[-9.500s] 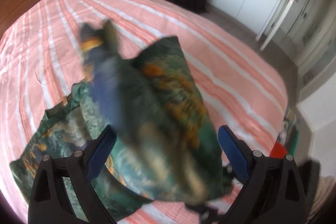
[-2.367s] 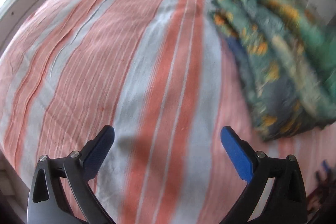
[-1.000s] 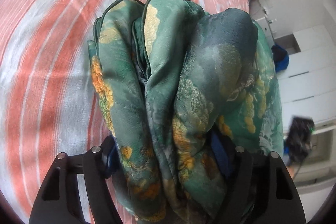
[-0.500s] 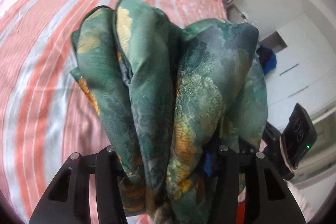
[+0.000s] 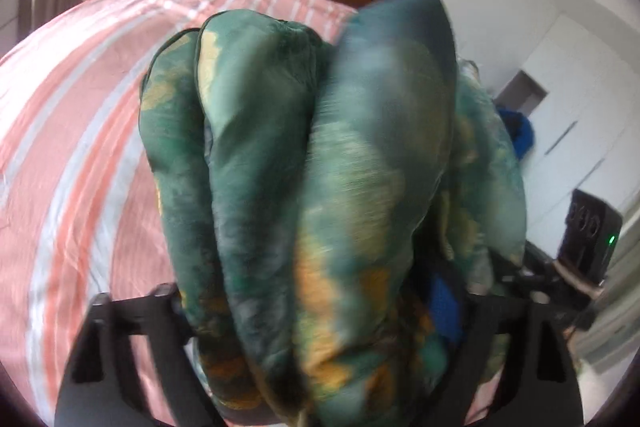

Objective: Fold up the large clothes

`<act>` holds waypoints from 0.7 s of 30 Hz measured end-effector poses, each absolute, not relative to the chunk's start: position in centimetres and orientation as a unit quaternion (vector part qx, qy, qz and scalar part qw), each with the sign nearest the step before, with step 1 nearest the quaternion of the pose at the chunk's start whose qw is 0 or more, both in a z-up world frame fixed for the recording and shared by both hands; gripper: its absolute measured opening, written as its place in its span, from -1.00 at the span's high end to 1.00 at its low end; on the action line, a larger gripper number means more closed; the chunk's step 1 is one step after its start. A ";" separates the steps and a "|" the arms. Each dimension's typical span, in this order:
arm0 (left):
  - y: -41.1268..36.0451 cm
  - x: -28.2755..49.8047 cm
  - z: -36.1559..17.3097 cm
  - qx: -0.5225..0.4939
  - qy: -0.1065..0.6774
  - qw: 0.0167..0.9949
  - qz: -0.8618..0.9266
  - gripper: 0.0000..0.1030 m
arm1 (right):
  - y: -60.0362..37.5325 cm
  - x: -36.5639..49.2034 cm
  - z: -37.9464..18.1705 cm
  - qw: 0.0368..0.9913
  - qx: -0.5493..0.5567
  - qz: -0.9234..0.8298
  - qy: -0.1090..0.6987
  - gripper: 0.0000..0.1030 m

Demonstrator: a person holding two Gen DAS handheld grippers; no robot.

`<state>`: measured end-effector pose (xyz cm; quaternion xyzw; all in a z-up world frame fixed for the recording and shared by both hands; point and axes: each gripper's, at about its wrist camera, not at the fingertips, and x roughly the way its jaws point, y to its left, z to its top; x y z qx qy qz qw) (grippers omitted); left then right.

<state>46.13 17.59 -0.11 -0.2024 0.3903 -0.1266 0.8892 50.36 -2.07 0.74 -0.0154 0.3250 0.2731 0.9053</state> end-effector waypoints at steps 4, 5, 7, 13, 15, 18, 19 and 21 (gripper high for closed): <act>20.5 45.2 -2.7 -0.189 0.387 0.901 -0.053 -0.81 | -5.3 53.2 -0.6 0.920 0.011 0.184 0.345 -1.00; 20.9 44.3 -2.9 -0.167 0.379 0.910 -0.036 -0.82 | -6.0 52.9 -0.6 0.925 0.011 0.177 0.337 -1.00; 21.0 42.1 -3.0 -0.122 0.368 0.922 -0.007 -0.83 | -7.2 51.2 -0.9 0.934 0.001 0.164 0.319 -1.00; 16.8 34.2 -0.7 0.020 0.294 0.954 0.056 -0.99 | -8.9 45.0 -0.4 0.950 -0.060 0.121 0.282 -1.00; 14.9 31.8 0.9 0.055 0.269 0.958 0.080 -0.99 | -10.5 41.1 1.2 0.964 -0.062 0.111 0.232 -0.99; 11.1 29.2 2.5 0.075 0.247 0.961 0.101 -0.99 | -10.7 36.3 3.8 0.983 -0.030 0.100 0.152 -1.00; 10.0 27.9 2.9 0.070 0.244 0.962 0.104 -0.99 | -10.5 35.0 4.3 0.983 -0.019 0.109 0.149 -1.00; 8.4 26.5 3.5 0.059 0.246 0.961 0.112 -0.99 | -9.7 34.6 4.3 0.972 -0.032 0.119 0.202 -1.00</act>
